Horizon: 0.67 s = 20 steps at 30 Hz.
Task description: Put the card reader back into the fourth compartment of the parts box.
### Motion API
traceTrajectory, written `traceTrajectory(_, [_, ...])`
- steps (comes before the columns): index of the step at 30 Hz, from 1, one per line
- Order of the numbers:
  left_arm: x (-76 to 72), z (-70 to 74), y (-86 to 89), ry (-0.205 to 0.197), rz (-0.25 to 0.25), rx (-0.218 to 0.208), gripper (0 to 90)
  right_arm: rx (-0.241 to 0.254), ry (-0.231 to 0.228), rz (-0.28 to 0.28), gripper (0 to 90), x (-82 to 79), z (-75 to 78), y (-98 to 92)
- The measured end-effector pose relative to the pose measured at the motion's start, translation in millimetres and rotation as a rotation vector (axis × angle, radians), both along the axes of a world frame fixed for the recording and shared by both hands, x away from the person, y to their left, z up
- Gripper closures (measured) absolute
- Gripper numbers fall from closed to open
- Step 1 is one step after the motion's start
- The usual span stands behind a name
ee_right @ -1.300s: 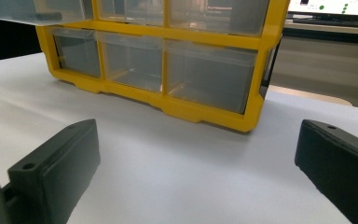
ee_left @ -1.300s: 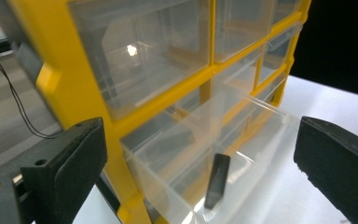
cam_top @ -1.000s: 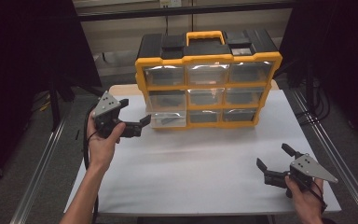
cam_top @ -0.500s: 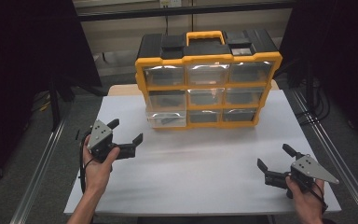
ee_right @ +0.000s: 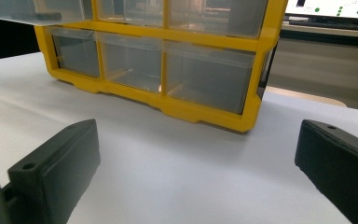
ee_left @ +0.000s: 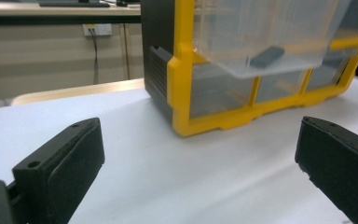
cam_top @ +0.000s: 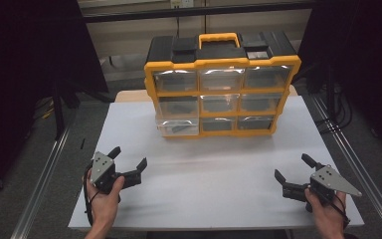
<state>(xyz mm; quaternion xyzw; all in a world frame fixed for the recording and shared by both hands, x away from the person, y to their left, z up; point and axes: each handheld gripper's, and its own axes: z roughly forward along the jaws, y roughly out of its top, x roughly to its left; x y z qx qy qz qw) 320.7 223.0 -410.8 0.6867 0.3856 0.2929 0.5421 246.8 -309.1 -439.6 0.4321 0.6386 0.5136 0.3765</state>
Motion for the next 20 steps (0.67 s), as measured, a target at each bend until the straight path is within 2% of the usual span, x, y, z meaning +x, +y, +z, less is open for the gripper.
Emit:
traceTrajectory(3, [-8.5, -8.7, 1.9, 0.023, -0.019, -0.004, 1.3, -0.001, 0.000, -0.002, 0.0, 0.0, -0.3, -0.2])
traceTrajectory(5, [-13.5, -13.1, 4.7, 0.024, -0.005, 0.011, 1.4, -0.001, 0.000, -0.001, 0.0, -0.5, -0.3, -0.4])
traceTrajectory(7, [-16.0, -15.5, 7.9, 0.048, -0.015, -0.011, 1.6, 0.000, 0.000, -0.001, 0.0, -0.8, -0.3, -0.7])
traceTrajectory(10, [-22.4, -21.1, 12.8, 0.044, 0.006, -0.007, 1.6, 0.000, 0.001, 0.001, 0.0, -1.0, -0.1, -0.8])
traceTrajectory(12, [-23.8, -22.5, 14.3, 0.058, 0.006, -0.017, 1.6, -0.002, 0.002, 0.001, 0.0, -1.2, 0.3, -0.7])
traceTrajectory(14, [-24.2, -20.9, 14.5, 0.032, 0.023, -0.017, 1.6, -0.006, 0.000, -0.001, 0.0, -1.2, 0.4, -0.3])
traceTrajectory(16, [-23.6, -19.6, 15.7, 0.039, 0.025, -0.031, 1.6, -0.005, 0.001, 0.000, 0.0, -0.9, 0.0, 0.1])
traceTrajectory(19, [-24.4, -17.4, 17.4, 0.014, 0.031, -0.013, 1.6, -0.003, -0.001, 0.000, 0.0, -0.4, -0.3, -0.8])
traceTrajectory(20, [-23.9, -17.3, 18.4, 0.019, 0.036, -0.024, 1.5, -0.002, 0.001, 0.000, 0.0, -0.3, -0.3, -1.0])
